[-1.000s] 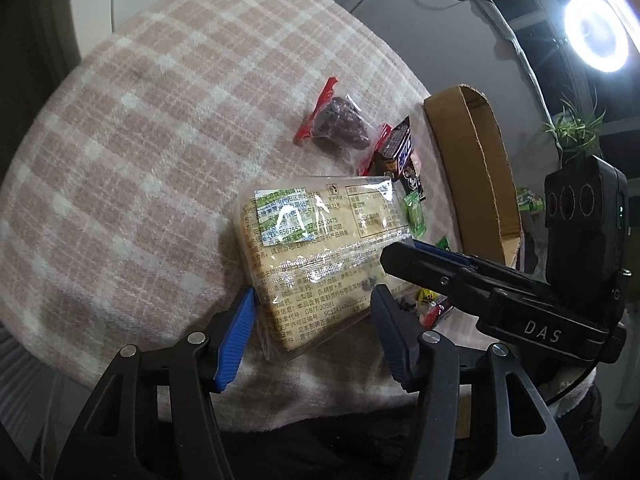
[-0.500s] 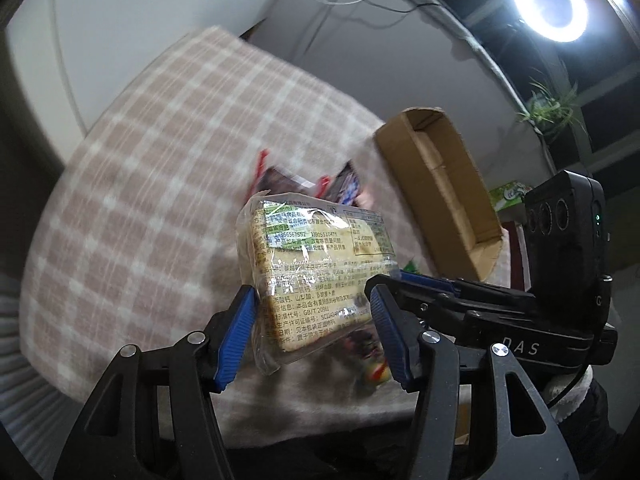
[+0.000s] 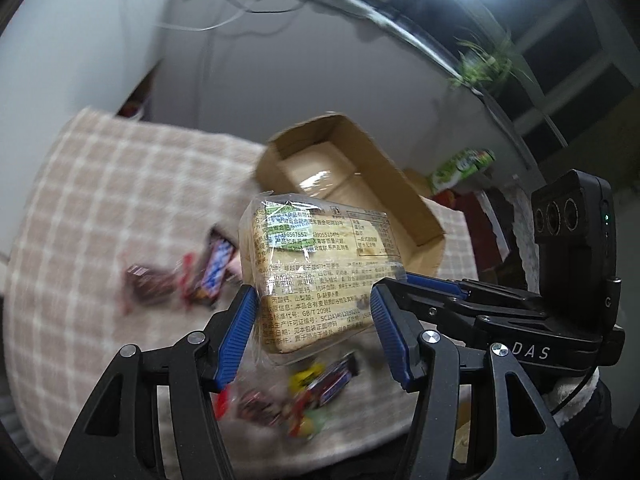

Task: Organize snacks
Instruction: 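Lift the bread loaf with both grippers and carry it over the cardboard box, then open both grippers to drop the bread loaf into the box, then grasp the blue-wrapped chocolate bar with the left gripper while the right grasps a green candy, then carry both snacks over the box while the right gripper releases the green candy inside, then open the left gripper to drop the chocolate bar into the box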

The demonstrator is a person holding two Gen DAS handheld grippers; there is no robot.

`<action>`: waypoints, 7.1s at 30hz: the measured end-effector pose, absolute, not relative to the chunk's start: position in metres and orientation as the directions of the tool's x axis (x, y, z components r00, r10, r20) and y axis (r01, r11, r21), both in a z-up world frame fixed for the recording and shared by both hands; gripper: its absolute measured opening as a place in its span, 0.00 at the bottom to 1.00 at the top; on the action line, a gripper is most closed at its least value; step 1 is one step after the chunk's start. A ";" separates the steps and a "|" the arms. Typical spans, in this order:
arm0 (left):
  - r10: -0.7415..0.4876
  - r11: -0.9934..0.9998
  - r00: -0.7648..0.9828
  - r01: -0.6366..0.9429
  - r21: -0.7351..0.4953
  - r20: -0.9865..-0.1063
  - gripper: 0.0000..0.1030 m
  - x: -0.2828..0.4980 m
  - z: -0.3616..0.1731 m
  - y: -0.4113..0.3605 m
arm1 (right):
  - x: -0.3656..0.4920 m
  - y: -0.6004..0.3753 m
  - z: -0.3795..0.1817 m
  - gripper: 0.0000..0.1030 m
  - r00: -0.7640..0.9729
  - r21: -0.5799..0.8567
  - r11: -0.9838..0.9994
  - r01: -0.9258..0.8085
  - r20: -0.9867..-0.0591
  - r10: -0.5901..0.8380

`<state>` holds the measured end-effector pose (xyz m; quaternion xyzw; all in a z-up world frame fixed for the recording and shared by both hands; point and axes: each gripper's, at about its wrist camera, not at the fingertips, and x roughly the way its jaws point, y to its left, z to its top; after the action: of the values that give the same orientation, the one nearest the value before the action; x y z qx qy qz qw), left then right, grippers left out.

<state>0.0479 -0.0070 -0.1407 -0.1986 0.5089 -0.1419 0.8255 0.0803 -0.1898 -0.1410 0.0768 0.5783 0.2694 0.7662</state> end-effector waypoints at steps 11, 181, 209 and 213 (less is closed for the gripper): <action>-0.489 0.871 0.370 0.158 -0.465 -0.790 0.55 0.095 -0.151 -0.075 | 0.104 -0.247 -0.150 0.40 0.240 0.379 0.897 -0.227 -0.871 0.429; -0.333 0.941 0.424 0.209 -0.267 -0.842 0.27 0.158 -0.178 -0.053 | 0.191 -0.223 -0.177 0.20 0.326 0.128 0.947 -0.294 -0.918 0.225; -0.310 0.950 0.502 0.127 -0.286 -0.807 0.28 0.116 -0.142 0.007 | 0.098 -0.217 -0.130 0.23 0.312 0.213 0.897 -0.388 -0.885 0.345; -0.285 0.956 0.510 0.086 -0.282 -0.812 0.28 0.093 -0.143 0.031 | 0.075 -0.214 -0.137 0.24 0.265 0.246 0.880 -0.407 -0.890 0.372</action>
<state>0.0931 0.0308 -0.1431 -0.1030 0.4831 -0.1074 0.8628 0.0746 -0.2137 -0.1368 -0.0158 0.5548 0.2447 0.7950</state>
